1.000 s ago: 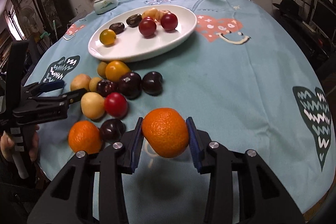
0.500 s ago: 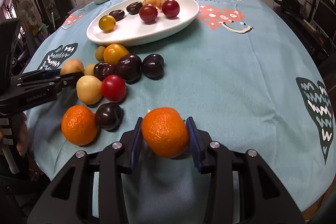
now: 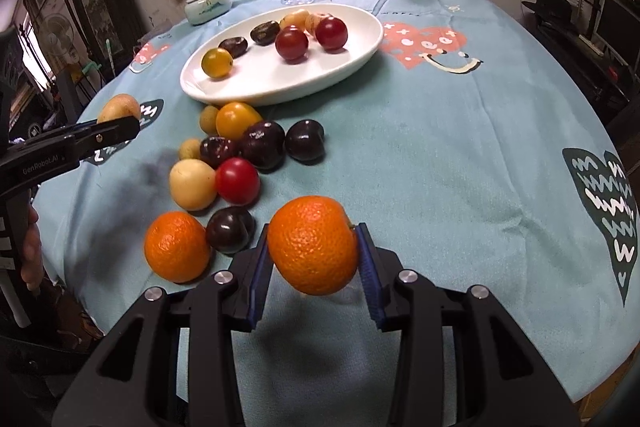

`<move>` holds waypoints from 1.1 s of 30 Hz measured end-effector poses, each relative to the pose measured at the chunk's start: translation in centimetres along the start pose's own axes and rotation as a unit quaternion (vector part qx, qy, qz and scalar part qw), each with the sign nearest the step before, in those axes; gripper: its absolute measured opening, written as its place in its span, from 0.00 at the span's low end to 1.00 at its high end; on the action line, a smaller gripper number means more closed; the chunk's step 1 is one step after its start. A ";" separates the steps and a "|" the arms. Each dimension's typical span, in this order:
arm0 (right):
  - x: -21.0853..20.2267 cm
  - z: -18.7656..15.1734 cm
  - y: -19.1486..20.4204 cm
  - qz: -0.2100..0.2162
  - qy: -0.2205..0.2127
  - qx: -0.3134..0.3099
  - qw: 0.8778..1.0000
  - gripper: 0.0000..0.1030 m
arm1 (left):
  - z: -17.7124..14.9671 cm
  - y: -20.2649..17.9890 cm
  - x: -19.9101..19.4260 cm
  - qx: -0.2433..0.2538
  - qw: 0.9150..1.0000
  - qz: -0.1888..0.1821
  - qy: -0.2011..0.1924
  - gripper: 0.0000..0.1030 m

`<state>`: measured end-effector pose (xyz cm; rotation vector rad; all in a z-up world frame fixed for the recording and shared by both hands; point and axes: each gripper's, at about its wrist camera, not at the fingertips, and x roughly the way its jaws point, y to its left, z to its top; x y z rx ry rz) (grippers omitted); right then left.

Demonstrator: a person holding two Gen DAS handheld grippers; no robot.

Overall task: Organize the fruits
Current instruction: 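Carry the pear and tangerine onto the plate and open both grippers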

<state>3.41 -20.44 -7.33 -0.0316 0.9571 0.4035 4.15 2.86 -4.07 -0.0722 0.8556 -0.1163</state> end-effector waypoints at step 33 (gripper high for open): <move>10.8 18.8 -2.7 -0.028 0.003 -0.024 0.999 0.55 | 15.1 -0.1 14.0 0.009 0.998 0.013 0.053 0.48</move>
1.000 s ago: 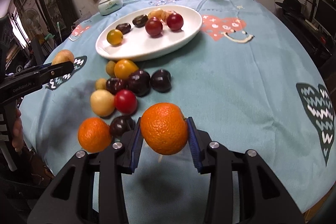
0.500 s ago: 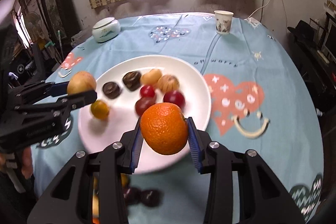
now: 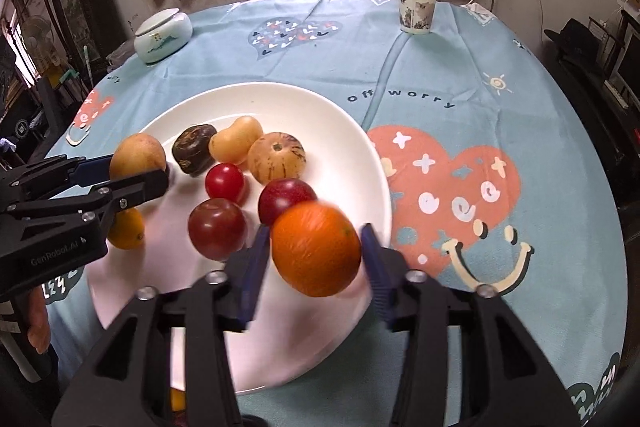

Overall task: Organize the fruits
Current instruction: 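Carry the pear and tangerine onto the plate and open both grippers, then move both open grippers back over the fruit pile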

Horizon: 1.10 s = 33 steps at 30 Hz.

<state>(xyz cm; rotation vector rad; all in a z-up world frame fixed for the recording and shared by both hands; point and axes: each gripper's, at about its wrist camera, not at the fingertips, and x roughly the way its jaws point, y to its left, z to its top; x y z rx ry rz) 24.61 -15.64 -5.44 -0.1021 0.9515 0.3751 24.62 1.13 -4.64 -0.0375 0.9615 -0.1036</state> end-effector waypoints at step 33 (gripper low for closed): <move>-12.9 -17.0 5.9 0.024 0.000 -0.012 1.000 0.64 | -19.3 -0.8 -14.1 0.000 1.000 -0.001 -0.030 0.97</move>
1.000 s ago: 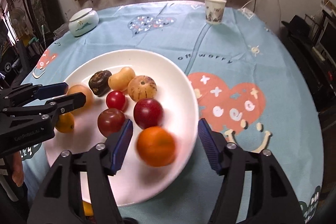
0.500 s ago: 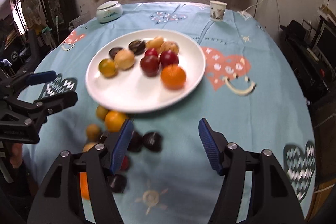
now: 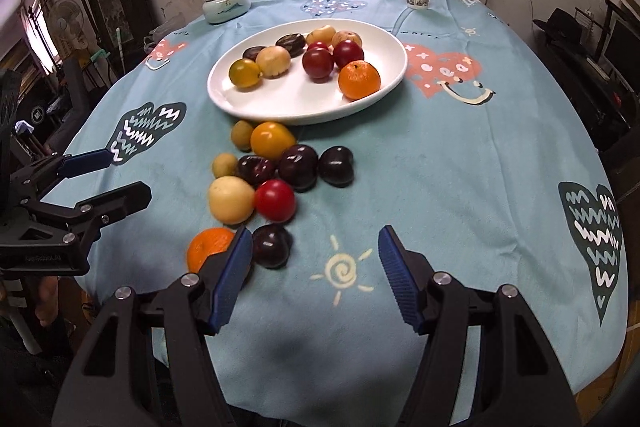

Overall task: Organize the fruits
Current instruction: 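Move both open grippers back over the fruit pile, then grasp a dark purple plum with the left gripper while the right grasps a tangerine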

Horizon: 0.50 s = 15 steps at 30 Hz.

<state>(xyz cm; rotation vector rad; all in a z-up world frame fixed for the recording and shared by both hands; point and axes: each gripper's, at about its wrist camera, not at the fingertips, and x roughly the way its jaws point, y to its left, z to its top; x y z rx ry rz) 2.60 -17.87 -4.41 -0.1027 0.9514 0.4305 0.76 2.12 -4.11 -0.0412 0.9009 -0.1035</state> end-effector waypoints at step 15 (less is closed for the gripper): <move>1.0 -2.1 5.2 0.107 0.024 -0.038 0.993 0.64 | -1.6 2.8 -0.8 -0.040 0.999 0.025 0.004 0.97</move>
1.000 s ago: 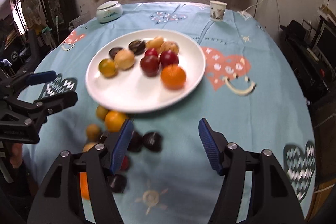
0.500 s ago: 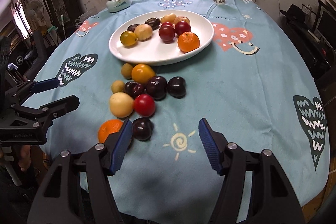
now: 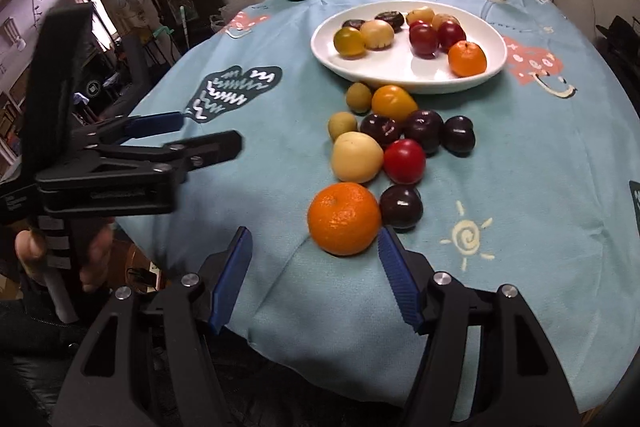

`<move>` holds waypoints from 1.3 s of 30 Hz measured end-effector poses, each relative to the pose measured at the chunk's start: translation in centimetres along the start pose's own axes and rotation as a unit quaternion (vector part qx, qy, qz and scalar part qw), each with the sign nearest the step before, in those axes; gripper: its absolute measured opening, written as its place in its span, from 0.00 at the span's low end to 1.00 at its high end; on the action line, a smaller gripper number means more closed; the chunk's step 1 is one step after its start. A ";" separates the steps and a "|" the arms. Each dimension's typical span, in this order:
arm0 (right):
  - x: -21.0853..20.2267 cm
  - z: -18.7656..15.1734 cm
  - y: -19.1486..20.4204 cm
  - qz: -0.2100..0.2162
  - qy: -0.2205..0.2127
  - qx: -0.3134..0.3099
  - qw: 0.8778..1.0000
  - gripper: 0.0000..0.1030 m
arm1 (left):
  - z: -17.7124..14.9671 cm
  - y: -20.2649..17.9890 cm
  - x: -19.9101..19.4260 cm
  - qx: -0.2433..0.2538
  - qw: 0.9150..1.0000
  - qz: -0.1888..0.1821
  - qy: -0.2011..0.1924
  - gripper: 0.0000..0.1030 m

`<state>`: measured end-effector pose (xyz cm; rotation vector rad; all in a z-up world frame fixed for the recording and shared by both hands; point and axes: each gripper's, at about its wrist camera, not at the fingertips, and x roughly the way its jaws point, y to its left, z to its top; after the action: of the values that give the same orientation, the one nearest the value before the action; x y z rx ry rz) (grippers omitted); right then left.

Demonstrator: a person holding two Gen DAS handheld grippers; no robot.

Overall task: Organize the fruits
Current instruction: 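Grasp a dark purple plum with the left gripper while the right grasps a tangerine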

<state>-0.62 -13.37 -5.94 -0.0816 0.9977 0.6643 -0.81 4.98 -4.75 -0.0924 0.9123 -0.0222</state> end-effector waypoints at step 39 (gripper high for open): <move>-4.8 -4.5 -11.3 -0.096 -0.063 0.117 0.986 0.44 | -1.3 -13.6 6.0 0.128 0.985 -0.110 0.046 0.28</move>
<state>0.47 -26.32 -7.19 0.0698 0.9250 0.3692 2.11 -9.05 -9.10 0.0473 0.9799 -0.3509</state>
